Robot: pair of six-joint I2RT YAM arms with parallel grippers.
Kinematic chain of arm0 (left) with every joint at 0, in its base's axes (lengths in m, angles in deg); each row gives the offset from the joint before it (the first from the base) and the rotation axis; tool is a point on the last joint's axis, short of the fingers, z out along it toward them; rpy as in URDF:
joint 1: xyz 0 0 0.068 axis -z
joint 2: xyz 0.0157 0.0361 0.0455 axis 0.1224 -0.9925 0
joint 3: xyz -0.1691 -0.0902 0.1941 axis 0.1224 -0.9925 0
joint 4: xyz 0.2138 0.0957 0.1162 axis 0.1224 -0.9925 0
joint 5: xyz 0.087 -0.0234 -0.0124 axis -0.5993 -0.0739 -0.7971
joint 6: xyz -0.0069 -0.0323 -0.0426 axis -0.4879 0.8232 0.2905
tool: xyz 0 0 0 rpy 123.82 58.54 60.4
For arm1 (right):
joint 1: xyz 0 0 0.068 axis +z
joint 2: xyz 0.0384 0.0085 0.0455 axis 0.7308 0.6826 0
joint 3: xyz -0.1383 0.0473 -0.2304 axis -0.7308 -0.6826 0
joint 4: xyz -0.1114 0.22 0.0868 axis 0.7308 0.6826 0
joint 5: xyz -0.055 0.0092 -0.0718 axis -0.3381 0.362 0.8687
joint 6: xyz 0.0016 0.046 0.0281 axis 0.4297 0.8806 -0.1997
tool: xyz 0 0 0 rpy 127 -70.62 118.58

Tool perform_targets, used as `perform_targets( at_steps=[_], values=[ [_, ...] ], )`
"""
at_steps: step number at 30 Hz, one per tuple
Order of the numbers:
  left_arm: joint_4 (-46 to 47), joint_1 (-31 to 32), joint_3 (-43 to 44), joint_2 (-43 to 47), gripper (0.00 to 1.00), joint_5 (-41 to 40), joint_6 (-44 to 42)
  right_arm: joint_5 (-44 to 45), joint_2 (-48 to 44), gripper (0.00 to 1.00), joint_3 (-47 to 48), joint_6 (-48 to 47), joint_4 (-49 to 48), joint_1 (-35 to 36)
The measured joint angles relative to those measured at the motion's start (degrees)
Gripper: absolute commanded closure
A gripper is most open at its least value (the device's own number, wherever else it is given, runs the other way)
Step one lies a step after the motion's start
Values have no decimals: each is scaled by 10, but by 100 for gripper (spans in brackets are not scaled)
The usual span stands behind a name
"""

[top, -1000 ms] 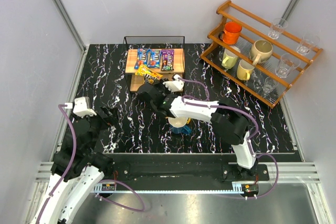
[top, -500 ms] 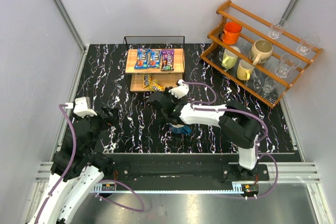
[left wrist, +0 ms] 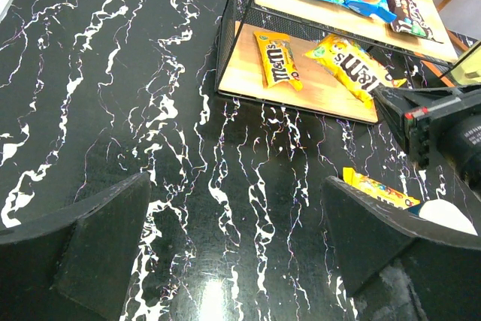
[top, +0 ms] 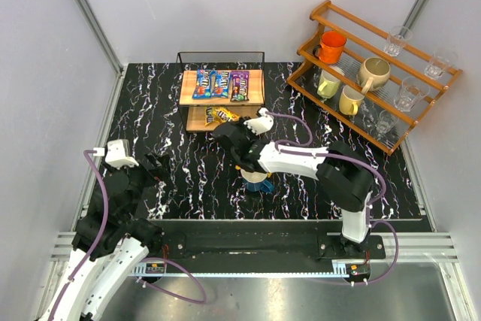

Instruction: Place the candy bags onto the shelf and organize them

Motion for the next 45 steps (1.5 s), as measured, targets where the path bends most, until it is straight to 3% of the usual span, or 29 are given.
perform_targets(
  at_steps=[15, 30, 37, 45],
  values=[
    [0, 5, 0, 0, 1, -3, 0, 43, 116, 100, 143, 118, 65, -46],
    [-3, 14, 0, 28, 1, -32, 11, 73, 238, 100, 311, 344, 273, -45],
    [-4, 19, 0, 34, 1, -39, 14, 70, 283, 100, 357, 373, 374, -41],
    [-4, 28, 0, 34, 1, -41, 14, 70, 319, 100, 405, 382, 427, -40]
  ],
)
